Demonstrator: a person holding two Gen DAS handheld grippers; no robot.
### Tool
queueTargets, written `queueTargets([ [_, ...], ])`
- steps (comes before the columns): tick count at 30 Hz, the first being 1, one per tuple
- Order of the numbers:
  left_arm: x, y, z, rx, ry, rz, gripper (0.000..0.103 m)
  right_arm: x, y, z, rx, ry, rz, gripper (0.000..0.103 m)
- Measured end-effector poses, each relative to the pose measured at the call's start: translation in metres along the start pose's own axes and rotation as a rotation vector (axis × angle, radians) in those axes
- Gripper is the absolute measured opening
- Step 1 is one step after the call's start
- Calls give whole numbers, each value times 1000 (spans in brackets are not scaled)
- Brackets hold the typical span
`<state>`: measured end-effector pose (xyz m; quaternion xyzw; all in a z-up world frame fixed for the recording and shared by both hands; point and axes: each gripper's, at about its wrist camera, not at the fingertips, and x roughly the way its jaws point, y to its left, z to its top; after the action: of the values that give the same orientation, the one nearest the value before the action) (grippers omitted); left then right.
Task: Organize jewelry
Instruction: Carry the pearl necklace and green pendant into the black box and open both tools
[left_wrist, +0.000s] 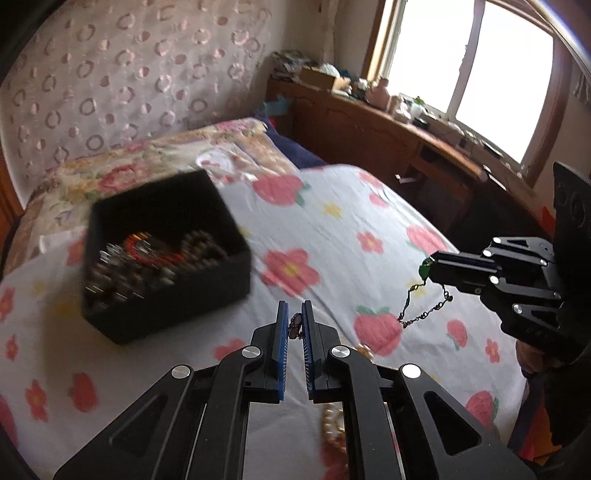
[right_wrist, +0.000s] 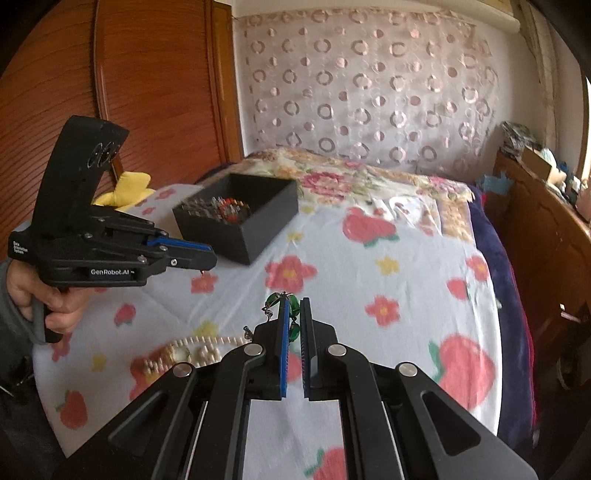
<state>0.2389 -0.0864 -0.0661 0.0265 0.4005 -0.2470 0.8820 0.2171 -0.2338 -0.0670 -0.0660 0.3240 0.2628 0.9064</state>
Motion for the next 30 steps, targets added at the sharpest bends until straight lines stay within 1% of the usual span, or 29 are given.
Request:
queueTargets([
  [6,-19,33,27,-24,-68,59,6,12,14,44,-55,-53,41,6],
  [11,-22,61,46,-46,-96,105,6,29,25,87,-90,-101,84,6],
  [15,-17,85,57,-77,-96,134,7,50,29,112,-103,-97,119,7],
  [20,-13,107,60,-120,-91,153,8,86,34,128,-130,-55,116,7],
  [22,-15,114,58,-142,-96,152,17,101,36,131,-134,-32,111,7],
  [23,-16,117,56,-153,-100,150,24,106,36,131,-135,-25,110,7],
  [24,-18,118,54,-158,-102,152,27,112,37,131,-136,-15,110,7],
  [27,-23,122,51,-167,-106,166,29,125,40,131,-142,6,99,8],
  [30,-29,122,49,-169,-111,173,30,130,42,131,-136,15,96,8],
])
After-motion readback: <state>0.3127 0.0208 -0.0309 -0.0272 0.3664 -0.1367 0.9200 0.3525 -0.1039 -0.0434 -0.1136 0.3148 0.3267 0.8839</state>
